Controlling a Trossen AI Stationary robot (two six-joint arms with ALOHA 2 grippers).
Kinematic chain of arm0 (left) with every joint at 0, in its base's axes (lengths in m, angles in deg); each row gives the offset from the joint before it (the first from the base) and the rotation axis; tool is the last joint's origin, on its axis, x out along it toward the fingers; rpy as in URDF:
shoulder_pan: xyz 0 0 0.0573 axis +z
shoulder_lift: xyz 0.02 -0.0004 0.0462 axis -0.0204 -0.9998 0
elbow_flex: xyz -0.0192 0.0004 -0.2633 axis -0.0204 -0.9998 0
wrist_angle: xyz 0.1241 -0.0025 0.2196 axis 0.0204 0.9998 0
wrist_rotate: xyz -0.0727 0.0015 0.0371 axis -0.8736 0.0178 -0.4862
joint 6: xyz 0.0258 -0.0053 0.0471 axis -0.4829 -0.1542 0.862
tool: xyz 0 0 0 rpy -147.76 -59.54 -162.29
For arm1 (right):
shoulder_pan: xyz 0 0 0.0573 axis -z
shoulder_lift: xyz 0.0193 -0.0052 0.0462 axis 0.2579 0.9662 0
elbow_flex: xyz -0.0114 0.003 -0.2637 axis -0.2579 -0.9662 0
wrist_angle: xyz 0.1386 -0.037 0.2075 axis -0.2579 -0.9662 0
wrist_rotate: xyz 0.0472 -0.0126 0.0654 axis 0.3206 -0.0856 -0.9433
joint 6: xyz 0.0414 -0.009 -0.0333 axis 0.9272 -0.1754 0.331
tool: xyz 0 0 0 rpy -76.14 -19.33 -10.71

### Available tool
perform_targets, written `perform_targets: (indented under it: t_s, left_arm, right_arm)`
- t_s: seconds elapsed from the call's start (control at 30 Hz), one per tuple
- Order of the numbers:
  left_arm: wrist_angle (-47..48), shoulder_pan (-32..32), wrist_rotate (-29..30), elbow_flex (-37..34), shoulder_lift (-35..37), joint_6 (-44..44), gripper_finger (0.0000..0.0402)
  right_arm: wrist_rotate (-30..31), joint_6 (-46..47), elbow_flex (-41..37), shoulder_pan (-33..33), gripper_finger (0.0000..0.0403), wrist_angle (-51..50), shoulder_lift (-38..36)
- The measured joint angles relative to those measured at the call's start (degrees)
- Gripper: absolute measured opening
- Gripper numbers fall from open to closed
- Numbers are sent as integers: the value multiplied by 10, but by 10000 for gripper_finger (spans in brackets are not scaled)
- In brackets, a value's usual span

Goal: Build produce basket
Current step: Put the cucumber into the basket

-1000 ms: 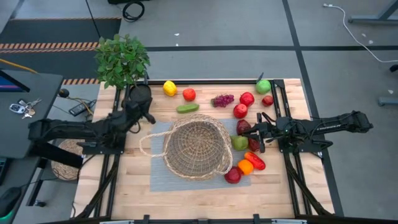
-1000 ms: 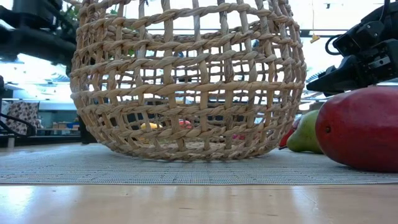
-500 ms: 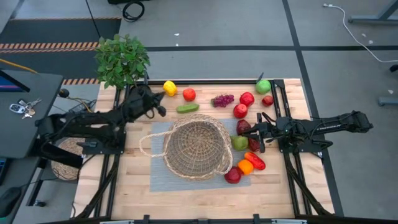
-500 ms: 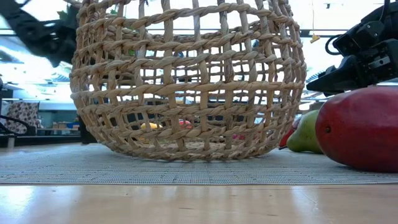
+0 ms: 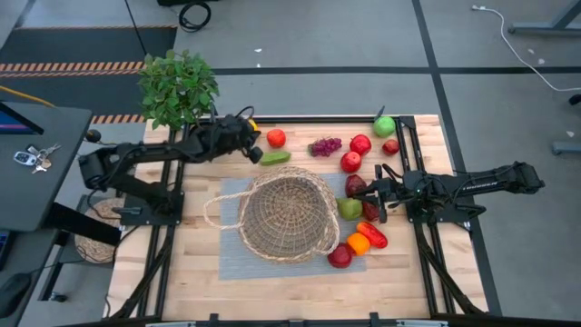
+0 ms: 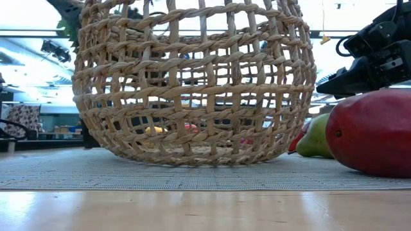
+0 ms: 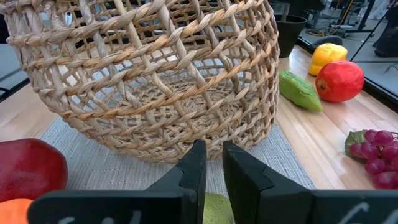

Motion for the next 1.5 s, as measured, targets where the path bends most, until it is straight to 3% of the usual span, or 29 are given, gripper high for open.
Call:
perform_targets:
  t_s: [0.2, 0.53, 0.63, 0.77, 0.97, 1.27, 1.5]
  left_arm:
    - [110, 26, -54, 103, -76, 26, 72]
    - [203, 41, -84, 214, -193, 103, 204]
    - [247, 40, -89, 236, -212, 121, 238]
    - [303, 36, -145, 242, -223, 144, 268]
    - [372, 33, -210, 242, -223, 157, 268]
    - [367, 16, -219, 242, -226, 183, 242]
    - [339, -23, -199, 241, -241, 214, 246]
  right_arm:
    - [0, 0, 0, 0, 61, 1, 0]
    - [0, 0, 0, 0, 61, 1, 0]
    - [0, 0, 0, 0, 61, 1, 0]
    - [0, 0, 0, 0, 61, 1, 0]
    - [0, 0, 0, 0, 61, 1, 0]
    - [0, 0, 0, 0, 61, 1, 0]
    - [0, 0, 0, 0, 61, 1, 0]
